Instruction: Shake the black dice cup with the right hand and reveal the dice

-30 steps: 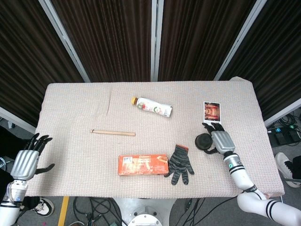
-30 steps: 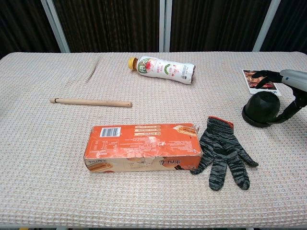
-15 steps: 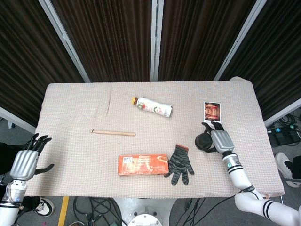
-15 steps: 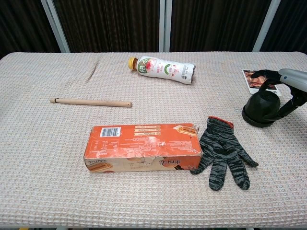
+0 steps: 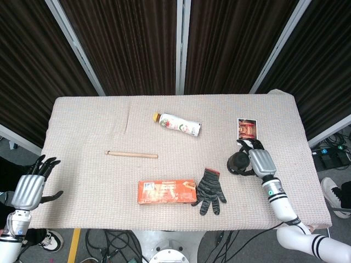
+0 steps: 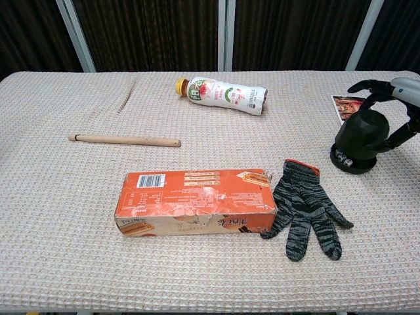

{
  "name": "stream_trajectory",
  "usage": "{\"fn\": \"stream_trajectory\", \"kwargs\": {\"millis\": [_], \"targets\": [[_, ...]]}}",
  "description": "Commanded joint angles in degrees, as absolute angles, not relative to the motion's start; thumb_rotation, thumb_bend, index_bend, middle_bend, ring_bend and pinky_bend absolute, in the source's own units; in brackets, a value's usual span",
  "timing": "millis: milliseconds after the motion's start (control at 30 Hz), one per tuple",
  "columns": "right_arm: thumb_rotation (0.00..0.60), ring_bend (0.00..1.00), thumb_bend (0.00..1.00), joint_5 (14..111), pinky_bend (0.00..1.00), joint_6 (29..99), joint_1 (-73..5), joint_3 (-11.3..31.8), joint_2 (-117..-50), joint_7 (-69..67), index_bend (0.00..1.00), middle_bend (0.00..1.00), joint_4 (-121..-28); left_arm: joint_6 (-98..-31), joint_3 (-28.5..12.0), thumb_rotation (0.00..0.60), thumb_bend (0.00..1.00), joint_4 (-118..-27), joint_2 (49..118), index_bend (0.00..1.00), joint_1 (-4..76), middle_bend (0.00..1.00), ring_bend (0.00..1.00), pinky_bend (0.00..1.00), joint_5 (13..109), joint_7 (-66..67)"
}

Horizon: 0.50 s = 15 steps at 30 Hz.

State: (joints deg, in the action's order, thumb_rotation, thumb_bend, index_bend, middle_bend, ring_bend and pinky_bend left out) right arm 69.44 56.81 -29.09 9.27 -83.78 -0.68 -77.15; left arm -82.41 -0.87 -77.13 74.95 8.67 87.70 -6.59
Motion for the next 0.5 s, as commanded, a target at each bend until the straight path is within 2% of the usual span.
{"fn": "stream_trajectory", "kwargs": {"millis": [33, 500], "targets": [[0.6, 0.0, 0.09, 69.6, 0.0, 57.95, -28.34, 9.59, -82.29, -0.92, 0.12, 0.36, -78.44, -82.4, -0.86, 0.6, 0.13, -77.22, 74.93, 0.17, 8.67, 0.13, 0.0, 0.18, 87.71, -6.53], [0.6, 0.0, 0.09, 67.89, 0.0, 58.03, -25.64, 8.83, -80.88, -3.02, 0.13, 0.36, -73.76, -82.19, -0.92, 0.6, 0.13, -77.61, 75.01, 0.17, 8.87, 0.13, 0.0, 0.18, 87.69, -5.66]]}}
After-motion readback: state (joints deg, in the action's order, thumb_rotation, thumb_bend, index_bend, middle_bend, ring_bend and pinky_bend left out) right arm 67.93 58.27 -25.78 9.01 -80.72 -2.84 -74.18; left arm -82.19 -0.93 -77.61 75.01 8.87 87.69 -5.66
